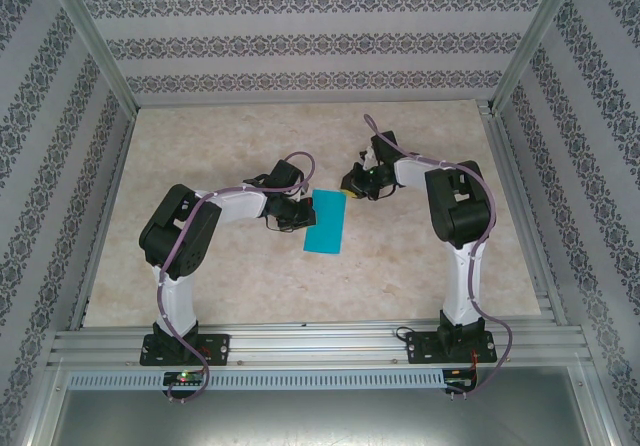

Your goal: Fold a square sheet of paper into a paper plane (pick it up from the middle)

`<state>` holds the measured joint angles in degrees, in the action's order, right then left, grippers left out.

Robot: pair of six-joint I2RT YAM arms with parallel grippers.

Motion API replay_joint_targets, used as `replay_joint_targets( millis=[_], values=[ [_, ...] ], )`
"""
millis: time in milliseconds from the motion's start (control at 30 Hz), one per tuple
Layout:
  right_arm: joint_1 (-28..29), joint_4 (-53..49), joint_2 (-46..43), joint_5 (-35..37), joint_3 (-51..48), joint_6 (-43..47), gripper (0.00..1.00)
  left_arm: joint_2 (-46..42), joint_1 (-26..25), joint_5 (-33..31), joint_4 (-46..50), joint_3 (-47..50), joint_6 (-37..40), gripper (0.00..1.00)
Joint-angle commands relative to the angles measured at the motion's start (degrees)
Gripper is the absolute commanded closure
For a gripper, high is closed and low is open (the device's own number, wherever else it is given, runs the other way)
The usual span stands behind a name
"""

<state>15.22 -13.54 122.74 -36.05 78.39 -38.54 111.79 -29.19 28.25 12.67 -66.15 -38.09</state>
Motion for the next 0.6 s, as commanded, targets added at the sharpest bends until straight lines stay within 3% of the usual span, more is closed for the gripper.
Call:
replay_joint_targets(
  millis=[0,100,200,267,567],
  values=[
    [0.79,-7.59,-3.17,5.89,0.47,3.21,0.91,0.76,-0.61,-1.55,7.02,1.73,0.91,1.00],
    [0.21,-4.11,-10.65,8.68,-3.01,2.50,0.92,0.52,-0.63,-1.79,7.49,1.44,1.04,1.00],
    [0.27,2.61,-16.15,6.20,-8.28,0.81,0.89,0.12,-0.62,-2.20,7.72,1.51,1.09,1.00],
    [0.79,2.47,-15.11,0.76,-8.30,-1.06,0.91,0.11,-0.64,-2.24,7.63,1.49,1.06,1.00],
    [5.45,12.15,-13.23,-0.04,-17.38,-6.82,0.92,0.38,-0.64,-1.90,8.08,1.29,1.29,1.00]
  ],
)
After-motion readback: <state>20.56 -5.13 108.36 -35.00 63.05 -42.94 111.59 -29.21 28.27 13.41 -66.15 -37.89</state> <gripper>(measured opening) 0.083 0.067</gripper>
